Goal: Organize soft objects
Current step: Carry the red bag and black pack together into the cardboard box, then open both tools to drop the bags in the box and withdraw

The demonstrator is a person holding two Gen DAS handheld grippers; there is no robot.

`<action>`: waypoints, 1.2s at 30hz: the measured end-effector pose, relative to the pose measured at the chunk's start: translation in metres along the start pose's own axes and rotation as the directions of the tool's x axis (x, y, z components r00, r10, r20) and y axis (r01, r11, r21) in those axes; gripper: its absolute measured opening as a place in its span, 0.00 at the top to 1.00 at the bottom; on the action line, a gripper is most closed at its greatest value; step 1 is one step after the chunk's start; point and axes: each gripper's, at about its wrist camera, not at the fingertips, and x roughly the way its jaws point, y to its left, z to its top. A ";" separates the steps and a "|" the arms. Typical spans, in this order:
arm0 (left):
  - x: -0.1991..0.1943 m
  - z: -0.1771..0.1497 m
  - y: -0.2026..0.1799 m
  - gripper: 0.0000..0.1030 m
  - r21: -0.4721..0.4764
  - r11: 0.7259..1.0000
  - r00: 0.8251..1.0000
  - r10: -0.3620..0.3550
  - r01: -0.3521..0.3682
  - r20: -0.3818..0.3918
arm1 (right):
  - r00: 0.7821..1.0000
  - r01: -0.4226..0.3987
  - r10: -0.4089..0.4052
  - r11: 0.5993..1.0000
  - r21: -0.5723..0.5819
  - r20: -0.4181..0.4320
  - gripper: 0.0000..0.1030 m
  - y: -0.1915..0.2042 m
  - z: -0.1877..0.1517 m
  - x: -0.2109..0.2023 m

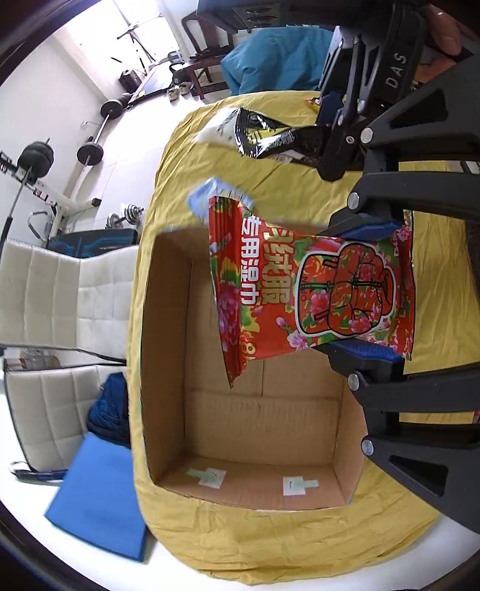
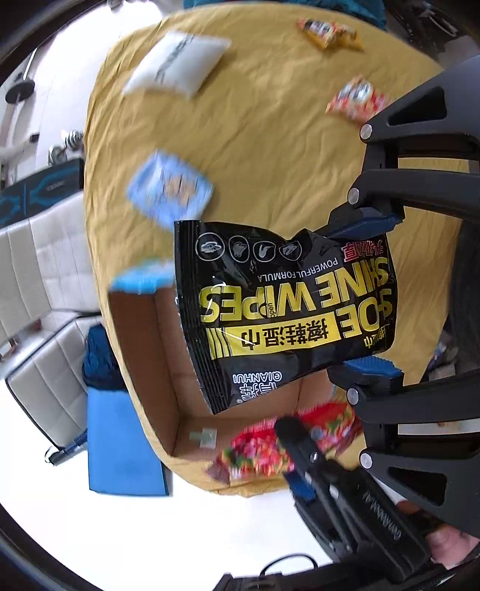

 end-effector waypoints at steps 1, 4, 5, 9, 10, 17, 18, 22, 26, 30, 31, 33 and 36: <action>0.002 0.005 0.009 0.60 -0.005 1.000 1.000 -0.007 0.007 -0.009 | 1.000 -0.001 0.001 1.000 0.000 -0.006 0.47 0.014 0.008 0.009; 0.012 0.024 0.041 0.60 -0.025 0.999 0.999 -0.027 0.026 -0.033 | 1.000 0.006 -0.005 1.000 0.008 -0.017 0.47 0.041 0.026 0.031; 0.017 0.032 0.053 0.60 -0.033 0.999 0.999 -0.034 0.032 -0.043 | 1.000 0.000 0.000 1.000 0.013 -0.024 0.47 0.047 0.034 0.040; 0.045 0.058 0.089 0.60 -0.063 0.994 0.989 -0.091 0.084 -0.113 | 0.998 0.011 -0.008 0.999 0.042 -0.057 0.47 0.069 0.064 0.082; 0.051 0.063 0.095 0.60 -0.070 0.993 0.986 -0.106 0.098 -0.128 | 0.998 0.009 -0.006 0.999 0.051 -0.066 0.47 0.070 0.071 0.092; 0.116 0.090 0.126 0.60 -0.142 0.969 0.942 -0.234 0.204 -0.242 | 0.992 0.047 -0.033 0.993 0.112 -0.122 0.47 0.074 0.103 0.154; 0.125 0.093 0.127 0.60 -0.149 0.964 0.933 -0.251 0.219 -0.257 | 0.991 0.059 -0.045 0.992 0.110 -0.124 0.47 0.073 0.104 0.159; 0.149 0.099 0.123 0.60 -0.157 0.953 0.905 -0.297 0.259 -0.306 | 0.985 0.121 -0.107 0.987 0.107 -0.132 0.47 0.067 0.107 0.175; 0.159 0.102 0.113 0.59 -0.134 0.955 0.897 -0.296 0.266 -0.329 | 0.980 0.163 -0.146 0.979 0.121 -0.137 0.47 0.062 0.109 0.185; 0.164 0.104 0.109 0.59 -0.132 0.954 0.888 -0.299 0.269 -0.349 | 0.976 0.190 -0.173 0.974 0.121 -0.133 0.46 0.062 0.108 0.193; 0.167 0.102 0.109 0.59 -0.137 0.952 0.882 -0.306 0.274 -0.359 | 0.976 0.188 -0.171 0.974 0.124 -0.134 0.46 0.062 0.108 0.195; 0.167 0.100 0.110 0.57 -0.145 0.952 0.880 -0.304 0.268 -0.366 | 0.977 0.184 -0.168 0.975 0.121 -0.131 0.46 0.062 0.106 0.197; 0.163 0.100 0.112 0.55 -0.134 0.962 0.888 -0.273 0.240 -0.370 | 0.975 0.188 -0.172 0.976 0.109 -0.141 0.45 0.065 0.105 0.203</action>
